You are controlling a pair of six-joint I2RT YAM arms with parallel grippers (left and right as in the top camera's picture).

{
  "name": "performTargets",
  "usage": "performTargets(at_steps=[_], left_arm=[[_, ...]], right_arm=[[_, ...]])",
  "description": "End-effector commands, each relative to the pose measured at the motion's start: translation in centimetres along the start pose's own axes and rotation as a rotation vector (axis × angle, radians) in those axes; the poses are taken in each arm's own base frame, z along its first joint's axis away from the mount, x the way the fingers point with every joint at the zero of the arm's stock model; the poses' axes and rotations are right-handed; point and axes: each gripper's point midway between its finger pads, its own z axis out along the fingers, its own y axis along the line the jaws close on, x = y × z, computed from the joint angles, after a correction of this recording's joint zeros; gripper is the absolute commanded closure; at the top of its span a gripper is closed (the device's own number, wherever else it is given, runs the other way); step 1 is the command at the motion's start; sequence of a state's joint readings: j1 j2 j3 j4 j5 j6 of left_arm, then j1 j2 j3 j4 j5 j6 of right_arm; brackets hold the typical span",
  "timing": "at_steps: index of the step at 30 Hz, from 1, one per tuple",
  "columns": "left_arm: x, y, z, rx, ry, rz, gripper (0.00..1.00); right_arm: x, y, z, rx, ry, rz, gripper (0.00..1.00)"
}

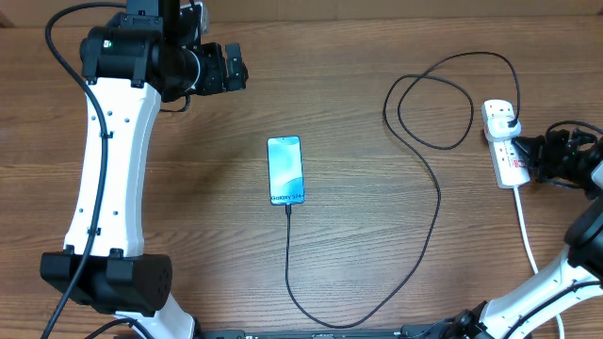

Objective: Plug charger to phone and switch on socket

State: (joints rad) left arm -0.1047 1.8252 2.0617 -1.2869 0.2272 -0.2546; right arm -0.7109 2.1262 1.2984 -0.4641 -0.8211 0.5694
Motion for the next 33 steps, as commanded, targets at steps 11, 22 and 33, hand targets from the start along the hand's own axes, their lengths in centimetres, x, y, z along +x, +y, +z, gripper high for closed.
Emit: performTargets(at_steps=[11, 22, 33], left_arm=[[0.0, -0.3, 0.1, 0.002, 0.001, 0.015, 0.0], [0.0, -0.3, 0.1, 0.002, 0.001, 0.015, 0.0], [0.0, -0.3, 0.1, 0.002, 0.001, 0.015, 0.0]], right_arm=[[-3.7, -1.8, -3.8, -0.061, -0.097, 0.091, 0.96], [-1.4, 11.3, -20.0, -0.411, -0.273, -0.243, 0.96], [15.2, 23.8, -21.9, -0.314, -0.402, -0.762, 0.96]])
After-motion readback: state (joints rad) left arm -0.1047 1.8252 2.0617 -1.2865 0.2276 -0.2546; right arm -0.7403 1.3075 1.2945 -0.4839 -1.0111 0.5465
